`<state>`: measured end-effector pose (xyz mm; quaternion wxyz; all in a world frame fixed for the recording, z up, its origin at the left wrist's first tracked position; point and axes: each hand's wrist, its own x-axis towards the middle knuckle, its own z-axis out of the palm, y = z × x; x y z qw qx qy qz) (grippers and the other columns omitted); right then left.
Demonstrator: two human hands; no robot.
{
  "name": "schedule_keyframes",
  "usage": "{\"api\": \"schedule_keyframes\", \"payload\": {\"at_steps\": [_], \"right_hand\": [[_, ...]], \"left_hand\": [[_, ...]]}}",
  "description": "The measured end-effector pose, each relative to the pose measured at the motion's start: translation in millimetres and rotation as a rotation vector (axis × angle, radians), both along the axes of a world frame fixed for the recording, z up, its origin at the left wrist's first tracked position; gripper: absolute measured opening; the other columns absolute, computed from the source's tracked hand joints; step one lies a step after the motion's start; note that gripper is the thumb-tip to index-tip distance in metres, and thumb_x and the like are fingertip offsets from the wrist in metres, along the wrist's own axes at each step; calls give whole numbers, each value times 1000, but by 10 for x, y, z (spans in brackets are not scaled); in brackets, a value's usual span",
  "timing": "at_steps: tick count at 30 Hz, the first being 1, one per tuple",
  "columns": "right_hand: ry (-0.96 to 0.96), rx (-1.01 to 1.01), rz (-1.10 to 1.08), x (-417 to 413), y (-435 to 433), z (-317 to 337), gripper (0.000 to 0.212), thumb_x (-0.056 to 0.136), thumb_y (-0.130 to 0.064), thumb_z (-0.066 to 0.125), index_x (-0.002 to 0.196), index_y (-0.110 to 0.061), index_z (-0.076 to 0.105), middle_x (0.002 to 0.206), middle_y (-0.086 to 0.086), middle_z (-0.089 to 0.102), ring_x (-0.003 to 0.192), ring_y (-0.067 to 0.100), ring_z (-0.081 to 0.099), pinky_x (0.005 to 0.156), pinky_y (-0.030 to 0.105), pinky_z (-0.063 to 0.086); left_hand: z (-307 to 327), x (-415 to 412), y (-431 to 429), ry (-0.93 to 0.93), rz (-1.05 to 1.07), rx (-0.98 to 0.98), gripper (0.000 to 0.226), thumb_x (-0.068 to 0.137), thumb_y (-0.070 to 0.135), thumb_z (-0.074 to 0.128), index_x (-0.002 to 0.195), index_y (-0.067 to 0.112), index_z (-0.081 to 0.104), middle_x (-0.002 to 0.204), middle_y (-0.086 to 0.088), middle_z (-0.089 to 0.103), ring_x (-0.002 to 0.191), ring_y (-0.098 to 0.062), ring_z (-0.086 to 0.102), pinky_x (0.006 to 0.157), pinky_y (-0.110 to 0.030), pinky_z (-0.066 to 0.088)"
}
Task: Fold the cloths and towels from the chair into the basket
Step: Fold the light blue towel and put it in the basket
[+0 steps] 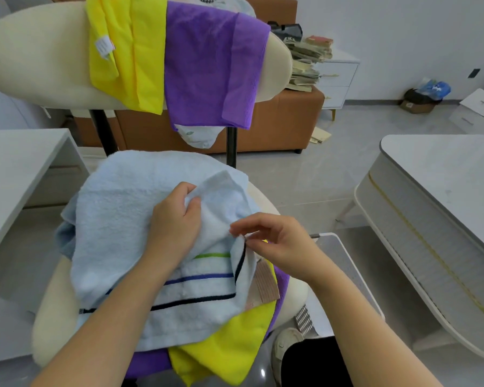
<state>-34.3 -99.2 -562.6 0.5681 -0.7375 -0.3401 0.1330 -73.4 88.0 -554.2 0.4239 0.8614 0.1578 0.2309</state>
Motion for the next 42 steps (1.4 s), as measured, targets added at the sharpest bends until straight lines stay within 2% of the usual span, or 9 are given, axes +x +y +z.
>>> {"api": "schedule_keyframes", "payload": {"at_steps": [4,9,15,17,22,26,32,35,42], "right_hand": [[-97,-148,-121,69,-124,19,29,80,0,62,95,-24,69,85,-8,65,78,5,59,68,20,45],[51,-408,10,40,-248,3,27,86,-9,60,107,-25,66,84,-8,66,76,9,59,72,20,47],[202,-253,69,7,-336,48,51,85,-5,60,123,-39,56,71,30,49,64,21,41,63,26,37],[262,-179,108,-10,-358,73,43,85,-5,57,116,-35,64,61,23,38,62,26,36,60,28,36],[580,162,188,-40,-296,86,25,72,-6,56,87,-13,75,88,10,69,85,22,61,77,23,50],[437,159,87,-23,-216,64,24,80,6,61,92,-13,69,83,10,68,79,17,64,77,21,52],[36,121,-172,18,31,13,20,84,-25,65,66,-20,60,77,-10,56,72,0,52,70,14,39],[-83,155,-185,44,104,0,11,85,-26,62,74,-25,64,95,-12,64,91,2,58,82,18,42],[11,83,-165,66,210,-37,11,91,-24,48,89,-29,58,79,-18,56,76,3,50,72,22,39]], "left_hand": [[3,17,15,17,-10,-26,14,95,17,45,93,18,58,82,4,62,77,-9,54,63,-21,41],[15,-5,-6,28,-29,-7,14,94,17,45,92,17,58,79,-1,62,75,-15,55,66,-32,46],[16,-64,-55,-6,-45,11,13,86,2,45,77,11,49,62,-4,47,56,-15,41,53,-32,34],[6,-68,-64,-35,-52,7,20,84,-2,43,72,13,44,61,-3,44,56,-15,39,53,-33,33],[6,-89,-74,-21,-156,57,24,80,33,44,62,23,31,52,2,36,50,-16,34,50,-33,26],[4,-117,-90,-50,-158,52,40,76,59,35,57,24,35,50,-2,43,52,-16,46,54,-37,33],[40,-138,-48,-255,-204,48,12,86,17,65,92,23,56,78,14,58,71,2,55,61,-7,39],[80,-155,-72,-301,-228,77,9,89,29,55,81,28,52,56,7,45,56,-7,47,51,-11,34],[-3,-91,-97,-114,-224,24,26,96,32,39,73,20,42,51,5,39,48,-10,39,46,-28,30]]}}
